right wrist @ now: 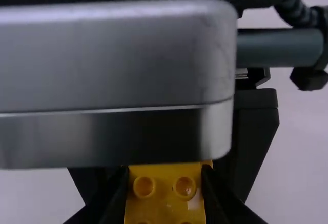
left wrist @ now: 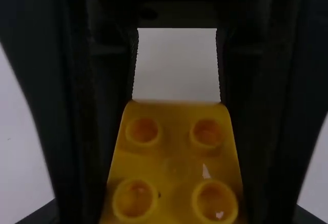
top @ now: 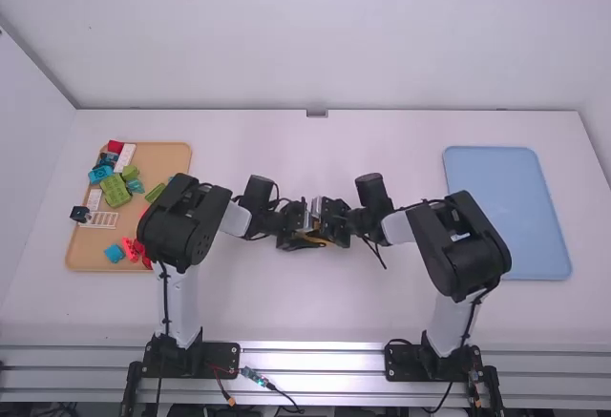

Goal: Assemble lego blocks to make yellow taxi

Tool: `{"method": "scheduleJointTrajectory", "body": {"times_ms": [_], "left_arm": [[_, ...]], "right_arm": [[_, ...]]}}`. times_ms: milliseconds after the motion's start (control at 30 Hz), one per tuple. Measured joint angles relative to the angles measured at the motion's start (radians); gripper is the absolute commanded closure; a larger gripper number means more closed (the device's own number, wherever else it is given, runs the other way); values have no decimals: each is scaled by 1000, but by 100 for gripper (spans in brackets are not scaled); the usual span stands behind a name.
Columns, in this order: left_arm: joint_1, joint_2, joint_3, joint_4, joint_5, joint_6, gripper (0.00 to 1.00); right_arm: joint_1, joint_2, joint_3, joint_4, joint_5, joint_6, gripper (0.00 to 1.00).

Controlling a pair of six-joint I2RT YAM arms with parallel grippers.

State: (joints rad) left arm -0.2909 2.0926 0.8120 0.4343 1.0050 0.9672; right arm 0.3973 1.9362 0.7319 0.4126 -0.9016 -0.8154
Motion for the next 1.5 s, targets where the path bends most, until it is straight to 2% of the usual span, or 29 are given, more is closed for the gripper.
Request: {"method": "scheduleJointTrajectory", "body": {"times_ms": [467, 700, 900, 1500], "left_arm": [[0, 0, 0, -8, 3, 8, 81], [6, 0, 0, -8, 4, 10, 82], [16, 0, 0, -6, 3, 8, 84], [18, 0, 0, -2, -4, 1, 86]], "right_arm": [[3, 0, 20, -48, -12, -45, 100], [31, 1, 30, -58, -3, -63, 100], [31, 33, 72, -81, -18, -50, 100], [-31, 73, 94, -94, -92, -29, 100]]}}
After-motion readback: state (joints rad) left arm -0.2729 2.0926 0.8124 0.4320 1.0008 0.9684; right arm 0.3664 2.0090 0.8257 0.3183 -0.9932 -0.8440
